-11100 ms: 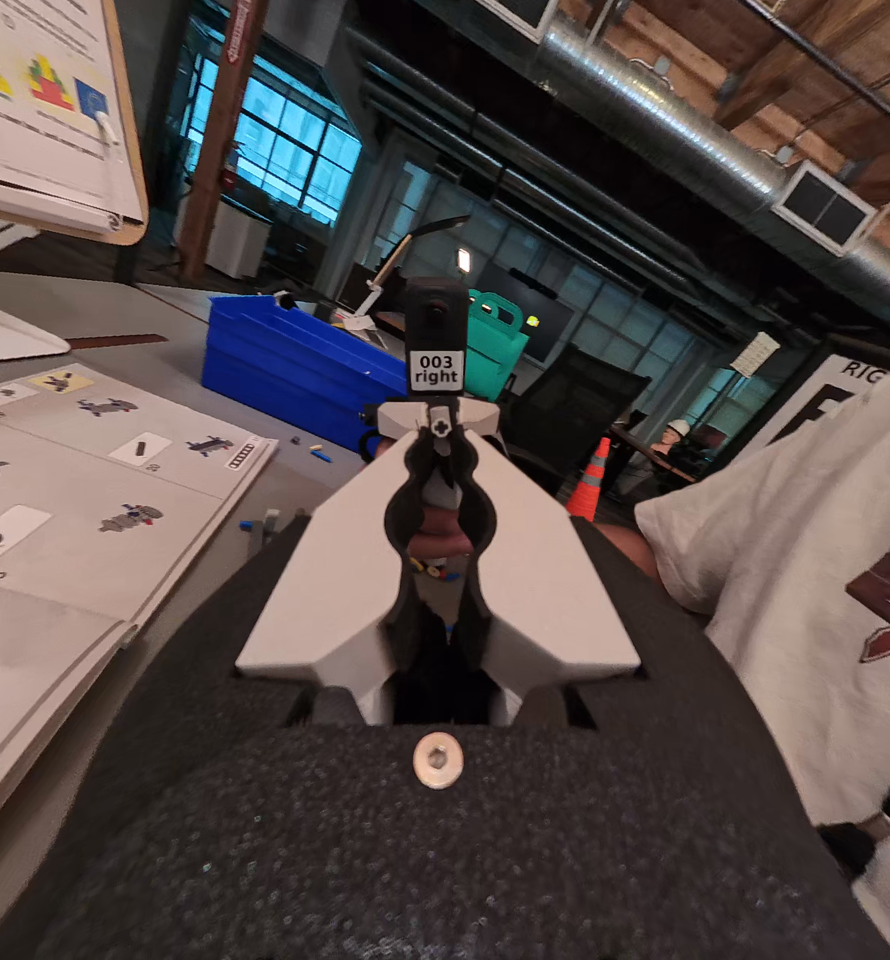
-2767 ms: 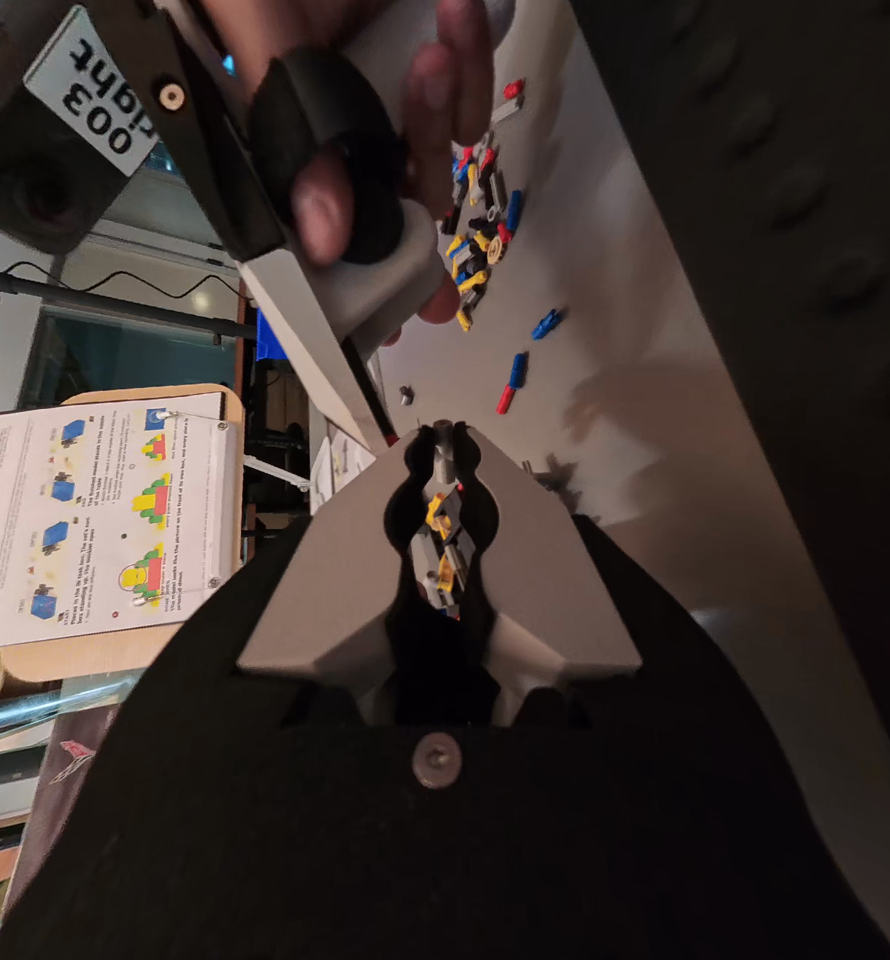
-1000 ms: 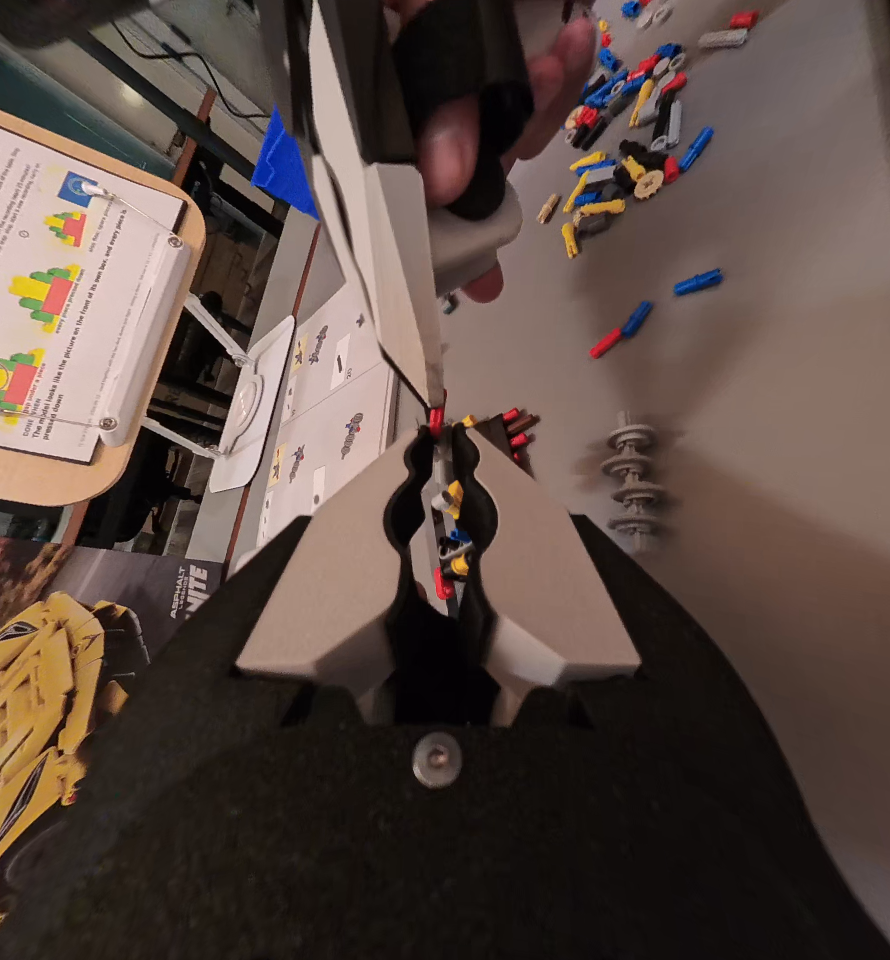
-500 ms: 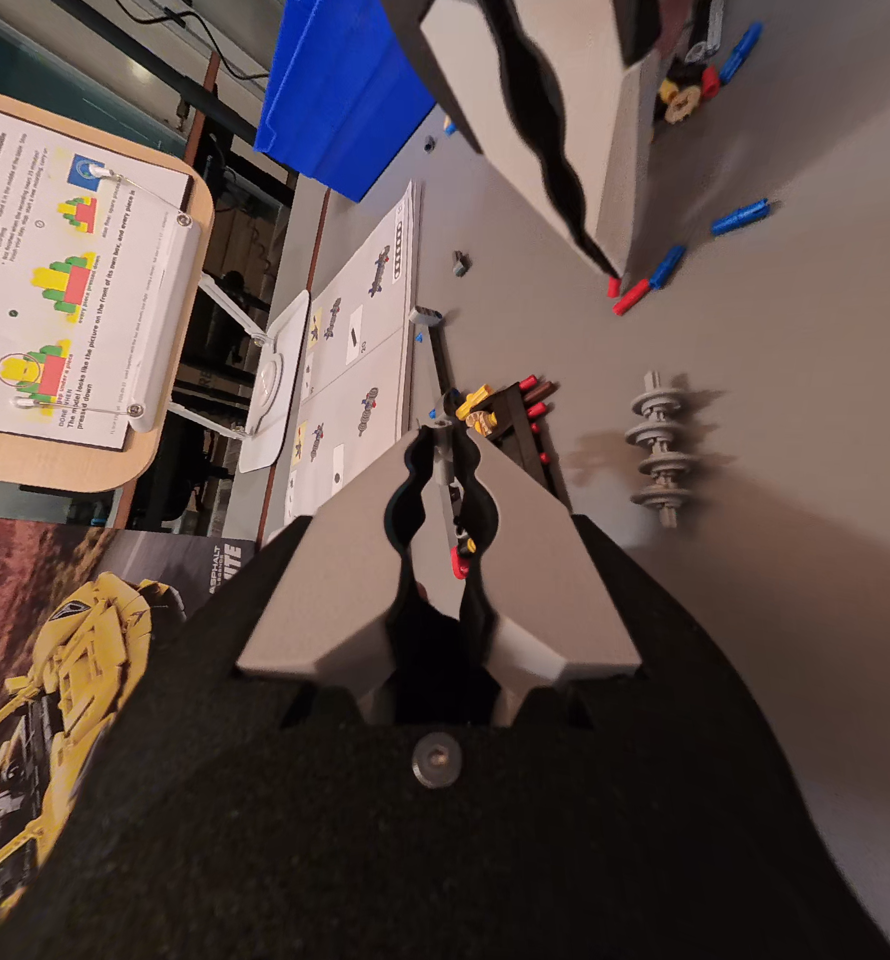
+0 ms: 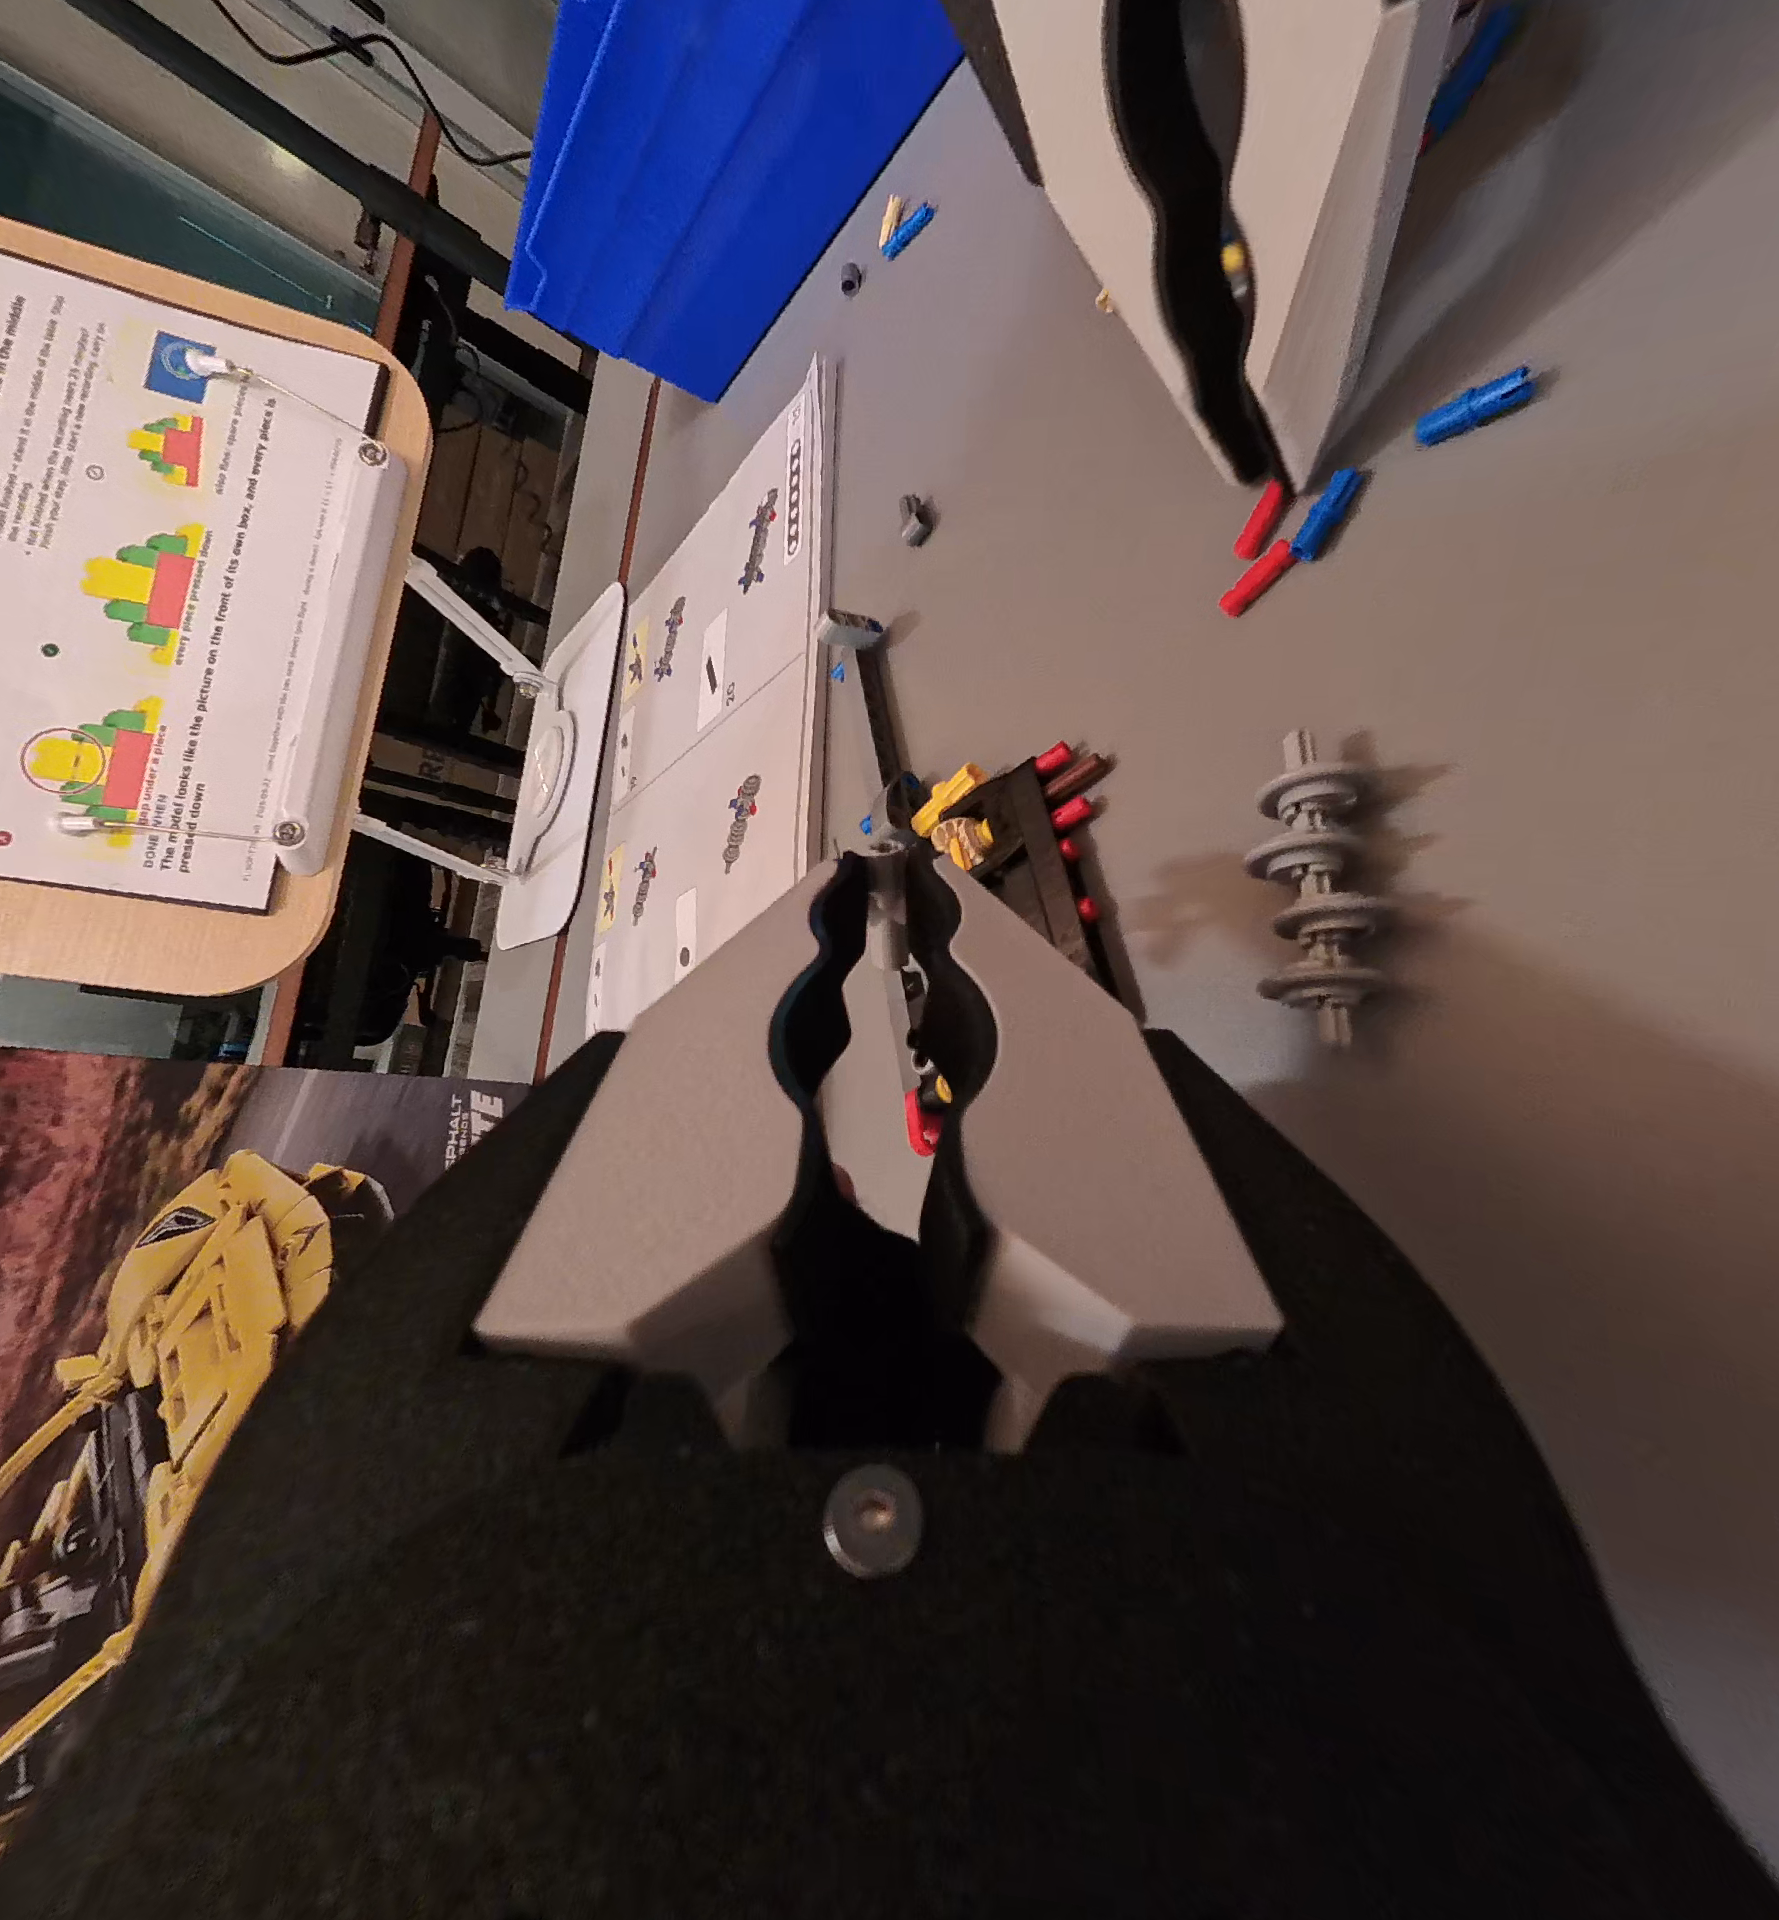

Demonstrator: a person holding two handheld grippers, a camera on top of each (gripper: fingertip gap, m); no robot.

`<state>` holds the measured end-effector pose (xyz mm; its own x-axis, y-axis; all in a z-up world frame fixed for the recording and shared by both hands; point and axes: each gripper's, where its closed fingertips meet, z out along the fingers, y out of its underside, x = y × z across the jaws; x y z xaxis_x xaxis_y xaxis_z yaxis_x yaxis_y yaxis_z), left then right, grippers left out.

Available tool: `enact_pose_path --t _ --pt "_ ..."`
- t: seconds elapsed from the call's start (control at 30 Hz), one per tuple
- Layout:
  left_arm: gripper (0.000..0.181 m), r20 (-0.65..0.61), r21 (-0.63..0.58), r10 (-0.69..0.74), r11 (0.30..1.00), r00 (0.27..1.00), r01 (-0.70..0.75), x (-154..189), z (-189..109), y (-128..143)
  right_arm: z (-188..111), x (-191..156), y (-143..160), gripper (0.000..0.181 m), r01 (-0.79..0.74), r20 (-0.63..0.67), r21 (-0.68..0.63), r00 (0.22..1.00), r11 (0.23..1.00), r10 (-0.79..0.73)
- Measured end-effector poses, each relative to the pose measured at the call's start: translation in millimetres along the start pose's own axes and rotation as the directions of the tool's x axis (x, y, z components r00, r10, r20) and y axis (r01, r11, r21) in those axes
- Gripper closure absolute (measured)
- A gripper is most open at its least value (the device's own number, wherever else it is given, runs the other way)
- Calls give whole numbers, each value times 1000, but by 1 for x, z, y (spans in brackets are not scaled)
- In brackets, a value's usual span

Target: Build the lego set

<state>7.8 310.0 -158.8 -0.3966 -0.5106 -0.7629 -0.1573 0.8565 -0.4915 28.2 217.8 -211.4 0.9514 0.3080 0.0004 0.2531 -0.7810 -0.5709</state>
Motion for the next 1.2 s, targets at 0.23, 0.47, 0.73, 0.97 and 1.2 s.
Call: enact_pose_path --t 0.23,0.47,0.73,0.97,1.2 --pt "176 -11 3 13 1000 1000 -13 4 0 -2 4 4 -5 178 29 -82 64 996 998 -24" --pt "176 -25 42 -15 999 1000 16 6 -1 -10 3 2 -11 179 0 -73 82 997 997 6" --pt "176 14 121 113 986 993 -114 12 -5 -26 -33 -25 -91 180 -291 209 352 951 890 228" --pt "176 32 139 168 975 985 -171 17 -6 -34 -24 -26 -83 181 -276 196 244 953 930 232" --pt "176 41 108 222 968 974 -225 18 -4 -26 -18 -16 -65 181 -281 155 185 955 942 254"
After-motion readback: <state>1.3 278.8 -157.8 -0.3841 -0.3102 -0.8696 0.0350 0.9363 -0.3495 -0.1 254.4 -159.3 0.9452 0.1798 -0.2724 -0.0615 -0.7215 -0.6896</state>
